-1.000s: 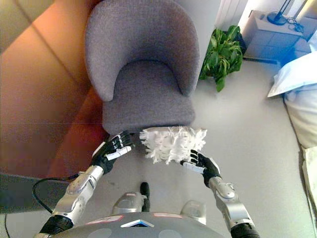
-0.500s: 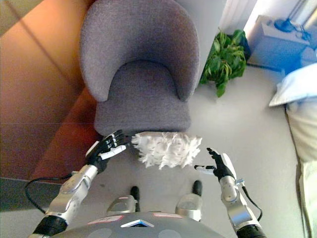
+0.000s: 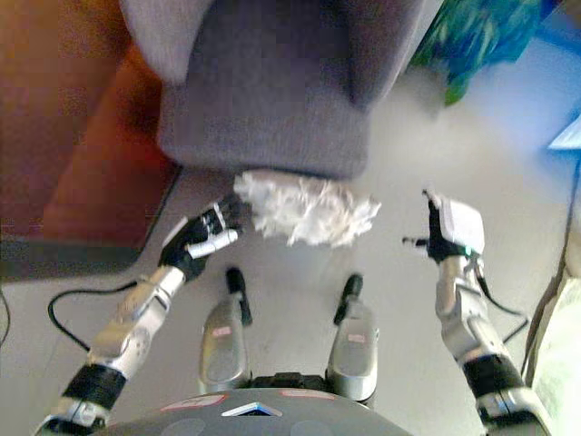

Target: Pick up the pillow and put it on the sofa.

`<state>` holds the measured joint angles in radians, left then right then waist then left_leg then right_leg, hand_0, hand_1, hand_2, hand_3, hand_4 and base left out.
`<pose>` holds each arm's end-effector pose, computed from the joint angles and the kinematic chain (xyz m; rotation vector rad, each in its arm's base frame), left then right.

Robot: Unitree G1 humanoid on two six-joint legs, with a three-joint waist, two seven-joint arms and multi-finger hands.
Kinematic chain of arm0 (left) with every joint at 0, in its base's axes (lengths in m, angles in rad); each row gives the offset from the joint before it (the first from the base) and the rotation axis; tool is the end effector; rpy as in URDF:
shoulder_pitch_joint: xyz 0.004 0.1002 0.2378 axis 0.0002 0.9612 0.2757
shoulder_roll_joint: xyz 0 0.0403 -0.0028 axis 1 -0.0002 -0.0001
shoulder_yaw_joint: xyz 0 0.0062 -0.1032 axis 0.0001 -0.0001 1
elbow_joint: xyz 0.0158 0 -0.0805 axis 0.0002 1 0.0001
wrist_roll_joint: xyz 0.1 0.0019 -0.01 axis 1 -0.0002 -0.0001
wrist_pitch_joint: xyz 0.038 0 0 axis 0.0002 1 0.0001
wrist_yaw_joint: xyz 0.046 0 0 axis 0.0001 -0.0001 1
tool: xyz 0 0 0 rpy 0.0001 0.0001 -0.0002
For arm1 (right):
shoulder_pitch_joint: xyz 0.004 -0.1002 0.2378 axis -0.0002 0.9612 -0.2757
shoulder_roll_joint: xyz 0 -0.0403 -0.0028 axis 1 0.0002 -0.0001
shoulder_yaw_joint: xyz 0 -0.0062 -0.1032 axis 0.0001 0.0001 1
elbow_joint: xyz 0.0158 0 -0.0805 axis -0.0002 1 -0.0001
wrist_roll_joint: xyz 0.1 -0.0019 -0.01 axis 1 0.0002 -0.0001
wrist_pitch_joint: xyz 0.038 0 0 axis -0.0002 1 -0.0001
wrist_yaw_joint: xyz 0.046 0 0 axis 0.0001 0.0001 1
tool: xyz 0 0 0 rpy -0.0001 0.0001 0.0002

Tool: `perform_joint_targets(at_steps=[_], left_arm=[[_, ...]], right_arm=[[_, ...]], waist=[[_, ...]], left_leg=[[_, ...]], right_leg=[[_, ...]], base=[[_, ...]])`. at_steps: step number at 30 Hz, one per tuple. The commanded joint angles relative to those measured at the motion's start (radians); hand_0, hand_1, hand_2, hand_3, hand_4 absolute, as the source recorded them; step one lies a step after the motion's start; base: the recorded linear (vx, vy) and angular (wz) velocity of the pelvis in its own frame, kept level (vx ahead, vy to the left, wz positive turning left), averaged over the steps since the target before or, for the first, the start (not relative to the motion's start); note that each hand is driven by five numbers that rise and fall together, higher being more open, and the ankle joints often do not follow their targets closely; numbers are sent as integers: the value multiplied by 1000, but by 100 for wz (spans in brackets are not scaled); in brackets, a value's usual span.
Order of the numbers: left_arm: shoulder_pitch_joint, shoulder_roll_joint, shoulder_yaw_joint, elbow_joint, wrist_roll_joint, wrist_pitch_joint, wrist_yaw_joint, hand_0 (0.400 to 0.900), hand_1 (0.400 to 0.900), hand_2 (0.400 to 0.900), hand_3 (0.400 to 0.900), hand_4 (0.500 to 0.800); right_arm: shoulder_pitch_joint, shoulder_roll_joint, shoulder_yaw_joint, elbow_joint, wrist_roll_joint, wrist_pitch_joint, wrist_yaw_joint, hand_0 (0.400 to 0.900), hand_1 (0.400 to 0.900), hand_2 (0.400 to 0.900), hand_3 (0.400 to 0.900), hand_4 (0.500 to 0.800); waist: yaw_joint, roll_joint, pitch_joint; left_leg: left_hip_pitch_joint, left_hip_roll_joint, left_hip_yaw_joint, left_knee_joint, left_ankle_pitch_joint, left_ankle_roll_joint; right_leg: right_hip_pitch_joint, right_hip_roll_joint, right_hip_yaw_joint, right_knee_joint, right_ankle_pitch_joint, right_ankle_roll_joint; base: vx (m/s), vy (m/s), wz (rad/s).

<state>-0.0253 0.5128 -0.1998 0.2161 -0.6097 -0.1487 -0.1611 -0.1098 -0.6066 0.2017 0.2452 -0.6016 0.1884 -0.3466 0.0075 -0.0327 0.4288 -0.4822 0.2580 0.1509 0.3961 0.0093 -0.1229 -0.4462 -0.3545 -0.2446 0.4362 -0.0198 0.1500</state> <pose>0.2014 0.2275 0.0286 -0.0862 0.1094 -0.2170 0.2176 -0.2533 0.0408 -1.2886 0.0942 -0.2393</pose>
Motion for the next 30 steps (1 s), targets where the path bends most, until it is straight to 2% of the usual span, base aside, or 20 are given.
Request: perform_joint_targets(at_steps=[1,7,12,16,17,20,27,30], left_arm=[[0,21,-11,-118,-32,-115,13,900,900,900,900,800],[-76,33,-38,-128,-23,-151,8,900,900,900,900,800],[-107,38,-50,-140,-42,-134,20,900,900,900,900,800],[-110,40,-59,-164,-44,-146,3,900,900,900,900,800],[-106,42,-60,-168,-46,-153,2,900,900,900,900,800],[-101,49,-51,-179,-67,-154,-8,900,900,900,900,800],[-90,58,-51,-212,-98,-156,-14,900,900,900,900,800],[-97,59,-55,-213,-112,-144,-10,900,900,900,900,800]], right_arm=[[-87,-69,-10,-35,-3,5,-104,900,900,900,900,800],[-209,-89,3,-23,32,31,-147,900,900,900,900,800],[-293,-96,15,-5,24,64,-131,900,900,900,900,800],[-351,-116,23,15,22,68,-140,900,900,900,900,800],[-365,-121,25,17,17,72,-133,900,900,900,900,800],[-400,-150,25,6,27,87,-110,900,900,900,900,800],[-471,-164,42,66,46,93,-99,900,900,900,900,800],[-532,-166,71,130,47,120,-61,900,900,900,900,800]], waist=[[21,-4,-30],[35,18,22],[41,42,48],[53,62,72],[59,69,77],[66,80,90],[87,98,91],[101,106,91]], left_leg=[[-113,70,-111,176,-95,-6],[-320,44,-175,346,-153,14],[-418,28,-195,419,-170,26],[-476,4,-212,459,-174,34],[-480,7,-214,491,-212,31],[-546,0,-222,585,-236,46],[-659,-22,-256,692,-260,56],[-686,-29,-264,714,-259,58]], right_leg=[[-160,-60,106,45,69,18],[-349,-75,158,214,30,6],[-453,-85,185,292,19,3],[-509,-84,201,340,12,-3],[-517,-83,206,387,-27,3],[-585,-88,222,499,-62,-8],[-711,-95,247,621,-98,-18],[-739,-102,245,649,-108,-25]], base=[[-151,41,3],[-117,57,10],[-22,75,5],[-7,50,4],[70,24,1],[19,38,2],[1,7,7],[-2,-9,10]])
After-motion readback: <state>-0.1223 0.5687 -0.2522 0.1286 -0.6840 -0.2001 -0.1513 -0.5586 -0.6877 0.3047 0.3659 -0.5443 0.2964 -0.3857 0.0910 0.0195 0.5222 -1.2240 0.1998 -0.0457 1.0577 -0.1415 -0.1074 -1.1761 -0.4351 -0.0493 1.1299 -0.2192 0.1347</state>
